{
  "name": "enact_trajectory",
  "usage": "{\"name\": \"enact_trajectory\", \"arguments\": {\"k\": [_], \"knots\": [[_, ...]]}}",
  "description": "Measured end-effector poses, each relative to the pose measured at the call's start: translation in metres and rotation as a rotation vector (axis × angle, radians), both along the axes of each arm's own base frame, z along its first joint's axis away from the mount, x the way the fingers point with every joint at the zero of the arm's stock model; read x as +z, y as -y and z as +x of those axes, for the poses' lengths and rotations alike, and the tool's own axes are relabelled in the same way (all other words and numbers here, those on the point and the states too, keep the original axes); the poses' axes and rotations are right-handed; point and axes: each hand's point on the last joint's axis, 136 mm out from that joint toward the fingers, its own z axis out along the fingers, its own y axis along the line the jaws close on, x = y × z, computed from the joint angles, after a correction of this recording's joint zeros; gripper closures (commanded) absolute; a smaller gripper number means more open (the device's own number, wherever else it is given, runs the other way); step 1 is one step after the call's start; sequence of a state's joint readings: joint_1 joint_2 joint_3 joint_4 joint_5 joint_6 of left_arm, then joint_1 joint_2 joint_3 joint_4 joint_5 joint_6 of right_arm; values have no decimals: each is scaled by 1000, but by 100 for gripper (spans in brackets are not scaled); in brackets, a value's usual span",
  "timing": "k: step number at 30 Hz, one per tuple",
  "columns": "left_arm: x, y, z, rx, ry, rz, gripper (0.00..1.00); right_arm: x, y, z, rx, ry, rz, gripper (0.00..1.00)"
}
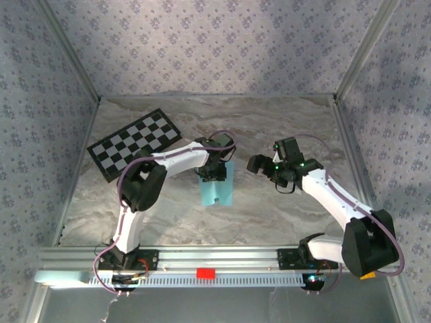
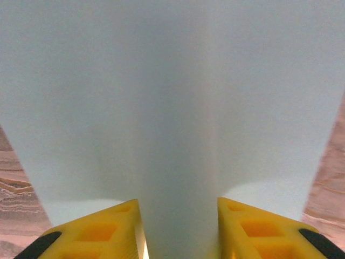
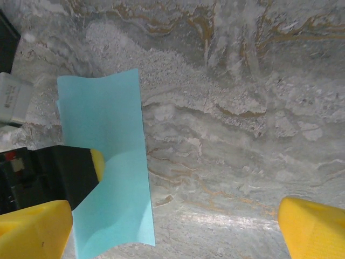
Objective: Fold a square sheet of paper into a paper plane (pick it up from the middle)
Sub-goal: First fold the square sheet of paper in half at the center of the table.
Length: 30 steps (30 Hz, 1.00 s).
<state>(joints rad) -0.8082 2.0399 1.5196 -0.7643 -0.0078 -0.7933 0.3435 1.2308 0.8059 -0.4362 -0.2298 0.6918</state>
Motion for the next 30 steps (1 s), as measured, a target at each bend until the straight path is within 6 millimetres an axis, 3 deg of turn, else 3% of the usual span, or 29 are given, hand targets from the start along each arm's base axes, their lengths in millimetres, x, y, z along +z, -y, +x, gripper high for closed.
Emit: {"name": "enact_trajectory", "arguments": {"k": [3,9,12,20,30], "knots": [[18,13,1,-17,35,-109,65,3,10,1,-32,22,-16,0],[59,53,-7,-52,71,-500,64,6,28,3,-90,77,18,0],[68,68,-5,-46,66,-662,64,5,31,5,-97,90,55,0],[66,77,-8,-15,45,-821,62,12,19,7,-39,117,164,1],[36,70,-11,47,23,-806,62,16,0,7,49,111,254,1]]}}
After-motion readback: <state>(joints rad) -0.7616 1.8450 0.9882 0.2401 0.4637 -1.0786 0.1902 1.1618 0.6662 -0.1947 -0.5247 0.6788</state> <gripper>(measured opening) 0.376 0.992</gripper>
